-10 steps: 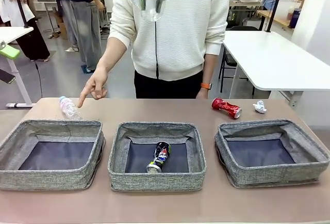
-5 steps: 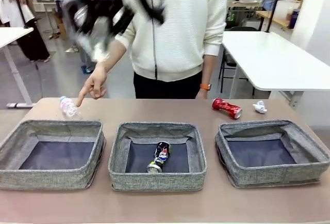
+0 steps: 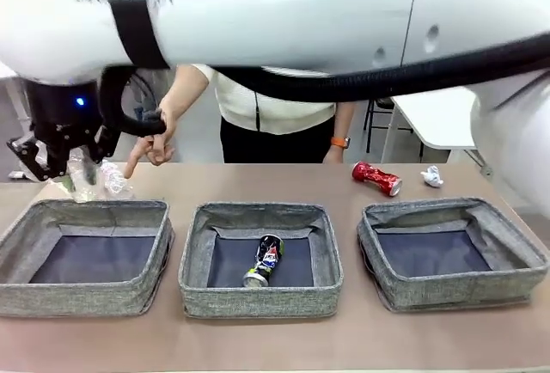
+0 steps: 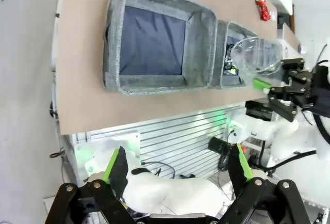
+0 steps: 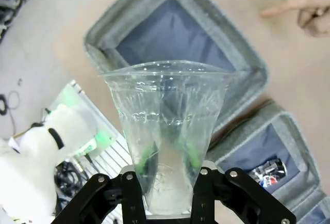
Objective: Sort the waste into the appropriate baskets.
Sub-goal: Place the picked waste into the Fabric basket indicated by the person.
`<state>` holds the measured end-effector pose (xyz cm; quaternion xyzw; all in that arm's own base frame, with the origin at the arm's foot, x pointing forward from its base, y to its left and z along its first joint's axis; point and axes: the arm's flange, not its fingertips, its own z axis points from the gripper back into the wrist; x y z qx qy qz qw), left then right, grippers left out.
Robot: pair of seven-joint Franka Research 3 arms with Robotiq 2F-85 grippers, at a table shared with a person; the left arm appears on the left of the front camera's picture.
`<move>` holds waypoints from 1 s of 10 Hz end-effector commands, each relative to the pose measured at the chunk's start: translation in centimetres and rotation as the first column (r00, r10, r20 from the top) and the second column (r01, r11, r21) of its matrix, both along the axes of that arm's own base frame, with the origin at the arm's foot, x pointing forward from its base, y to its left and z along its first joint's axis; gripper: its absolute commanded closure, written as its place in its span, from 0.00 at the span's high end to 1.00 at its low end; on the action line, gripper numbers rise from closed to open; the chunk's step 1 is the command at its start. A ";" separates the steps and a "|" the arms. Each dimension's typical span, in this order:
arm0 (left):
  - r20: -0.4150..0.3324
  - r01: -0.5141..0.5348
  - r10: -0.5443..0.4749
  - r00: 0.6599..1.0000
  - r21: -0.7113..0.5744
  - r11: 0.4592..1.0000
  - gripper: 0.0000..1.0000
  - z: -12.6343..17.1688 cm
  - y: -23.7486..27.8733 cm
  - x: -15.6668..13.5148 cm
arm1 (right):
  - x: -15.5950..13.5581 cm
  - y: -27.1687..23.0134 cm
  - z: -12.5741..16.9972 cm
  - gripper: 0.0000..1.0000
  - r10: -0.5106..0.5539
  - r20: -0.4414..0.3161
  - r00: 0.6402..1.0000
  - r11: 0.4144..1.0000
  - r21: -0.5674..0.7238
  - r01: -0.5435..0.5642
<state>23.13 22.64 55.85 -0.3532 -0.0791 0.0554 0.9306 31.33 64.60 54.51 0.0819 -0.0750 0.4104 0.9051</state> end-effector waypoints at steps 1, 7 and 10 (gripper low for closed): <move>0.017 0.046 -0.046 0.999 0.020 0.999 1.00 0.1 -1.3 0.9 | -1.0 1.2 -4.6 0.30 0.085 -0.007 0.996 0.996 0.042 -0.085; 0.017 0.046 -0.046 0.999 0.020 0.999 1.00 0.1 -1.3 0.9 | -0.6 -0.6 -7.5 0.30 -0.070 0.084 0.994 0.993 0.096 0.062; 0.017 0.046 -0.046 0.999 0.020 0.999 1.00 0.1 -1.3 0.9 | -0.3 -0.7 -7.7 0.88 -0.095 0.108 0.990 0.994 0.057 0.090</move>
